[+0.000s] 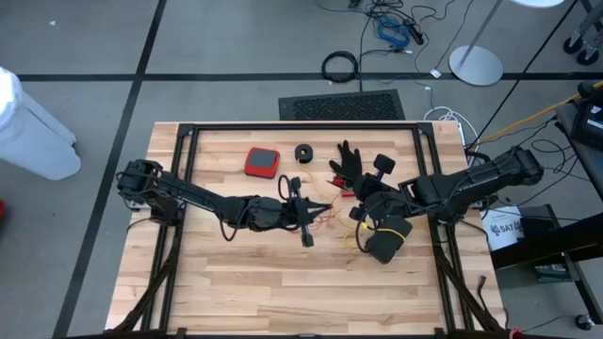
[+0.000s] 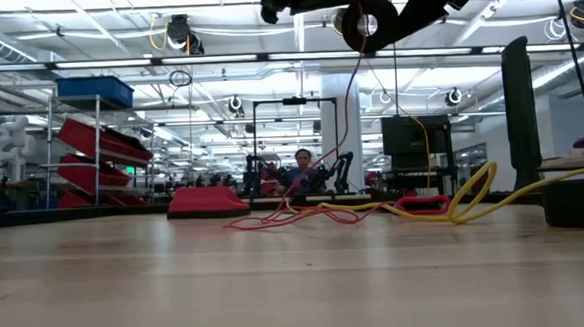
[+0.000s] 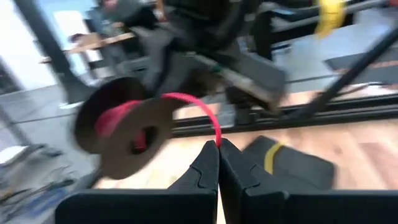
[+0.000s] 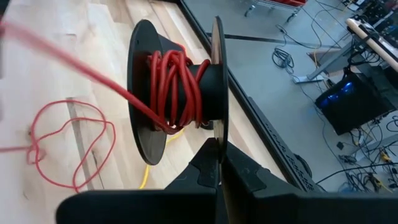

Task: Coil cords
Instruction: Uncoil the red wire from the spool

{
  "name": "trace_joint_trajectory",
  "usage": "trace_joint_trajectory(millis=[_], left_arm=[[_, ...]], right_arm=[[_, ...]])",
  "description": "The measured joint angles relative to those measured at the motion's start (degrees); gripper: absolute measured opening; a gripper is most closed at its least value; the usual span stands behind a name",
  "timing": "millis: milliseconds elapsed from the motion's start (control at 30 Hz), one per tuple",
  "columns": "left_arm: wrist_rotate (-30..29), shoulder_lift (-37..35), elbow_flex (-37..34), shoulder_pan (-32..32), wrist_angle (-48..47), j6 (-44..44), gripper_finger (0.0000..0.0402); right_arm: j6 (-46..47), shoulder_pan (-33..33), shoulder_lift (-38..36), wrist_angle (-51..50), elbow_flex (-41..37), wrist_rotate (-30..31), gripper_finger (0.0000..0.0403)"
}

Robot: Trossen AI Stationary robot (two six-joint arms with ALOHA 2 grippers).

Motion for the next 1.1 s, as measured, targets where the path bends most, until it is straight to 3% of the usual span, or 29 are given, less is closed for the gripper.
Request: trace_joint_trajectory(millis=[233,400,633,867,1100], left_arm=[[5.3,3.7,0.0,0.9,-1.4,-1.8,0.0],[5.0,6.0,0.0,3.3,-5.5,-5.7,0.0],[-3.0,5.9,-0.1,7.6,-14.3,-7.6,0.0],[-10.3,0.4,-0.1,9.5,-24.6,-7.5,0.0],[-11.6,-8.0,-0.1,6.6,-21.8,-4.9,0.0]], right_arm=[[-0.1,-0.2,0.0,0.0,0.0,-0.1,0.0],[-0.1,-0.2,0.0,-0.1,0.0,0.0,0.0],[-0.1,-0.2,0.0,-0.7,0.0,0.0,0.0],[1.8,-0.2,0.0,-4.9,0.0,0.3,0.0],[4.0,-1.1,0.0,-7.7,0.0,1.1,0.0]])
